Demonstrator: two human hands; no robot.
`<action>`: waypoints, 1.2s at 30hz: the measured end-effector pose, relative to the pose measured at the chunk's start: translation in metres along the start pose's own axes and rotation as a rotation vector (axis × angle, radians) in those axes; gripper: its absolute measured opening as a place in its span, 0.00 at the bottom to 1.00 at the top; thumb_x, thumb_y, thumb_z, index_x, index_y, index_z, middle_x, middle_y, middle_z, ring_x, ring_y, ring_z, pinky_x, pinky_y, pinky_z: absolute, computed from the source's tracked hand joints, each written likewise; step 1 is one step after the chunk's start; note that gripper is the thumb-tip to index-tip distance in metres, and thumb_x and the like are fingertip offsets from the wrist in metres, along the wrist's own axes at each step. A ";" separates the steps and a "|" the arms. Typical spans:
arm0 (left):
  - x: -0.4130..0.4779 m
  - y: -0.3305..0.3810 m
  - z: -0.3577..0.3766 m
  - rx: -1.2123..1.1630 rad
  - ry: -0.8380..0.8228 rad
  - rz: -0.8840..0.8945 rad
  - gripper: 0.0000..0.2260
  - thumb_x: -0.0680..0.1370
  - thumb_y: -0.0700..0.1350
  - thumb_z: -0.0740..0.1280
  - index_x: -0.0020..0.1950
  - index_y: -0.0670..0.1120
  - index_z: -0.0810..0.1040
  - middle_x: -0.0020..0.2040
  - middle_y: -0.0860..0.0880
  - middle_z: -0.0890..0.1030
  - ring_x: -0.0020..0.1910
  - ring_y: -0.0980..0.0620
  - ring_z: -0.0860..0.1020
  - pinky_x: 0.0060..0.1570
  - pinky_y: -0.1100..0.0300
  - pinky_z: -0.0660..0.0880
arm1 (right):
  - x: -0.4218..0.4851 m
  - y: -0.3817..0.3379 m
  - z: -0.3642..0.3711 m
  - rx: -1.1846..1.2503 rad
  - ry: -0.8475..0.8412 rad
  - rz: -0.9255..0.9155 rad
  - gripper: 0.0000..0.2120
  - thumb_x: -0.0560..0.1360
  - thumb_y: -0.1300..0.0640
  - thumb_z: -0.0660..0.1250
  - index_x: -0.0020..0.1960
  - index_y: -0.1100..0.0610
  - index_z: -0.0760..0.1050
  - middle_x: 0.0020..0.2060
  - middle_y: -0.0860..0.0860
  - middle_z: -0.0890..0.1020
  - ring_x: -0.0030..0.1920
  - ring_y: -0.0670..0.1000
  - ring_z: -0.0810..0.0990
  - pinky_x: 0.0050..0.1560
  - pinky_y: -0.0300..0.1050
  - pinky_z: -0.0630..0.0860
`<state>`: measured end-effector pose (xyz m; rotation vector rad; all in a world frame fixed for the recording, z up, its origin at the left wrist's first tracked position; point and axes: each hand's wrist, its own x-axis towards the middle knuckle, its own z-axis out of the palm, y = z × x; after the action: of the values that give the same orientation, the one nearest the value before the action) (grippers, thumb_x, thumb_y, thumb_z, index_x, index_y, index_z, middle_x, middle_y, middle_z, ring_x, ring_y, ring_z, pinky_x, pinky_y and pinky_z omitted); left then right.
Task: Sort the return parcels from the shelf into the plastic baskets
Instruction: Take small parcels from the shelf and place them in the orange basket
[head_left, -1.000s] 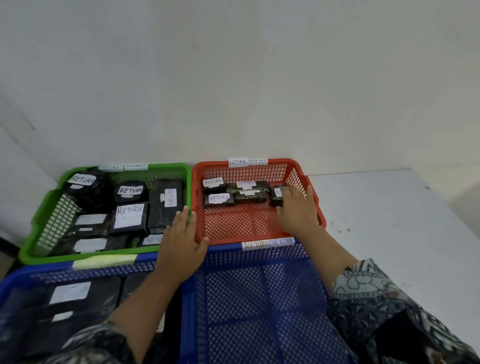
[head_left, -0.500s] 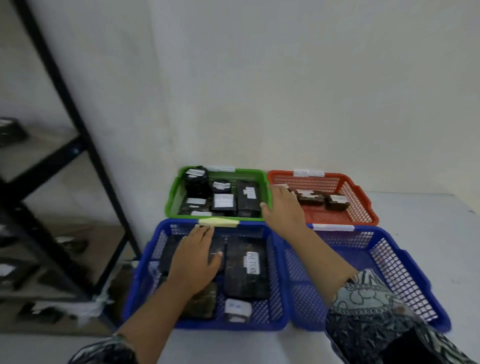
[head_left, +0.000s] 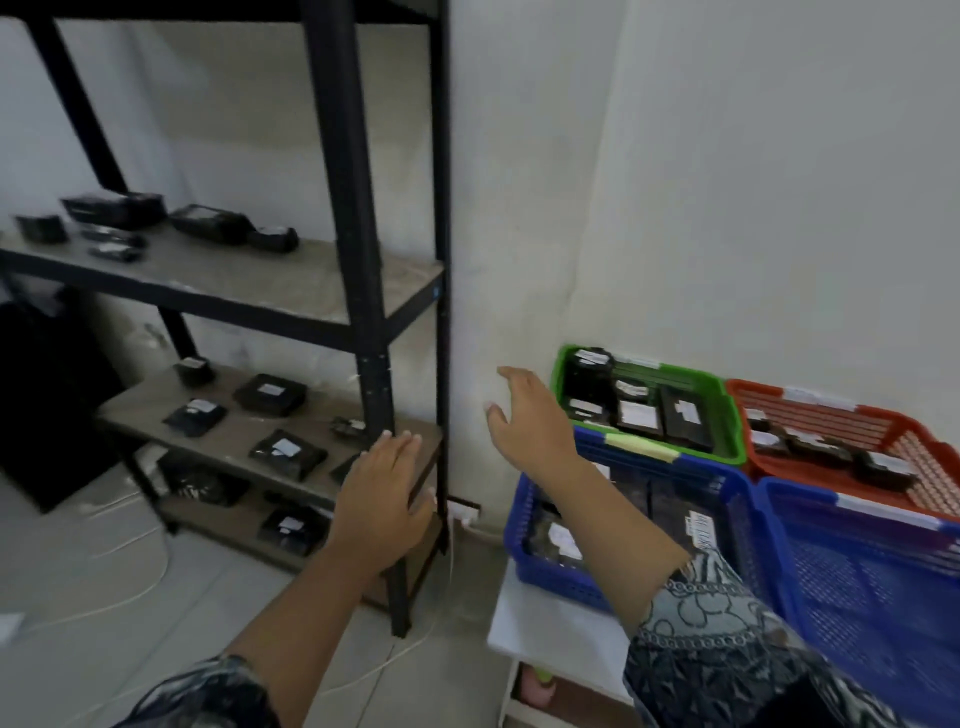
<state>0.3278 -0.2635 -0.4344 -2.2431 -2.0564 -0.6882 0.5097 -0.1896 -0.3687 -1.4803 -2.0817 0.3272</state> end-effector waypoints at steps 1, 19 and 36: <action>0.000 -0.013 -0.007 0.017 0.001 -0.025 0.29 0.74 0.55 0.59 0.71 0.42 0.66 0.70 0.43 0.69 0.72 0.43 0.63 0.69 0.48 0.63 | 0.004 -0.014 0.008 0.010 -0.016 -0.021 0.24 0.79 0.52 0.60 0.73 0.57 0.63 0.71 0.54 0.67 0.69 0.55 0.66 0.68 0.47 0.64; 0.117 -0.204 -0.083 0.191 0.098 -0.096 0.27 0.76 0.51 0.63 0.71 0.40 0.66 0.70 0.41 0.68 0.71 0.41 0.64 0.67 0.44 0.65 | 0.156 -0.176 0.124 0.143 -0.082 -0.247 0.25 0.79 0.50 0.59 0.74 0.53 0.59 0.73 0.51 0.64 0.70 0.52 0.66 0.66 0.51 0.68; 0.262 -0.384 -0.117 0.086 0.087 -0.041 0.25 0.79 0.51 0.61 0.73 0.43 0.62 0.73 0.44 0.63 0.73 0.45 0.58 0.70 0.50 0.57 | 0.347 -0.244 0.233 0.006 -0.110 -0.066 0.27 0.79 0.48 0.61 0.75 0.51 0.58 0.73 0.53 0.64 0.70 0.54 0.66 0.65 0.51 0.68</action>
<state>-0.0648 -0.0020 -0.3482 -2.0934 -2.0552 -0.6731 0.1031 0.0714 -0.3334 -1.4153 -2.2085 0.3960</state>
